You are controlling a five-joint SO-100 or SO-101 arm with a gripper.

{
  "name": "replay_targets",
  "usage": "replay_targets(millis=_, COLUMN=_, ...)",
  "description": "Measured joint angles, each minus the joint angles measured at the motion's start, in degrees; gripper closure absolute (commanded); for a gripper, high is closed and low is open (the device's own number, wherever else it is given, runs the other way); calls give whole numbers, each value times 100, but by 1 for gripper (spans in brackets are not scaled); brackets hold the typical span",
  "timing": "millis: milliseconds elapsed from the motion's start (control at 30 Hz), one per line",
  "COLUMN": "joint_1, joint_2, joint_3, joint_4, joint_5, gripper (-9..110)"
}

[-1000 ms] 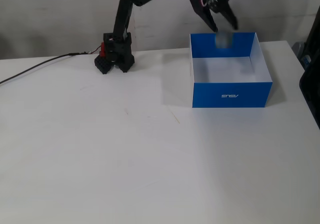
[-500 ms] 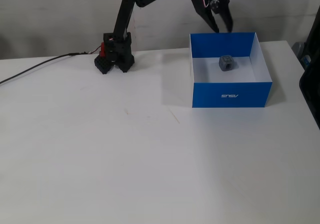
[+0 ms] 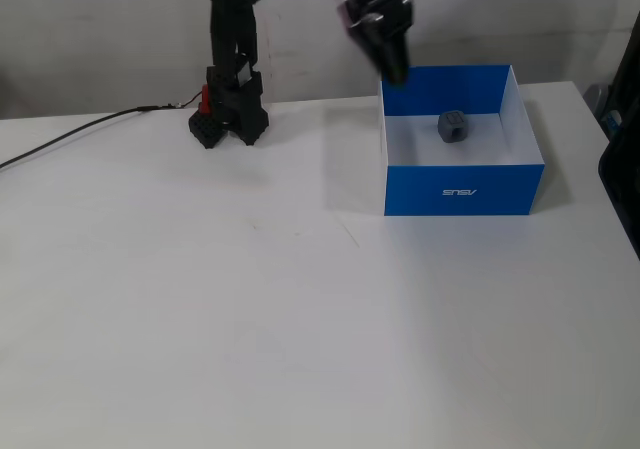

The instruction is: Grasp the gray block and put it in the box.

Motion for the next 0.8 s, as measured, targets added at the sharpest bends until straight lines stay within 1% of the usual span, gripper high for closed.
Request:
replay_targets(millis=167, joint_1=-1213, joint_2=492, joint_3=396, joint_4=0, joint_5=-220, gripper=98)
replay_targets(millis=367, joint_1=-2355, joint_2=1125, joint_3=1046, joint_4=-18, joint_5=-844, gripper=98)
replay_targets(millis=567, joint_1=-3357, joint_2=2312, joint_3=2777, joint_4=-967, joint_5=-1503, gripper=98)
replay_targets(millis=800, joint_1=-4438, joint_2=2997, joint_3=3929, joint_4=-1723, joint_5=-1652, gripper=98)
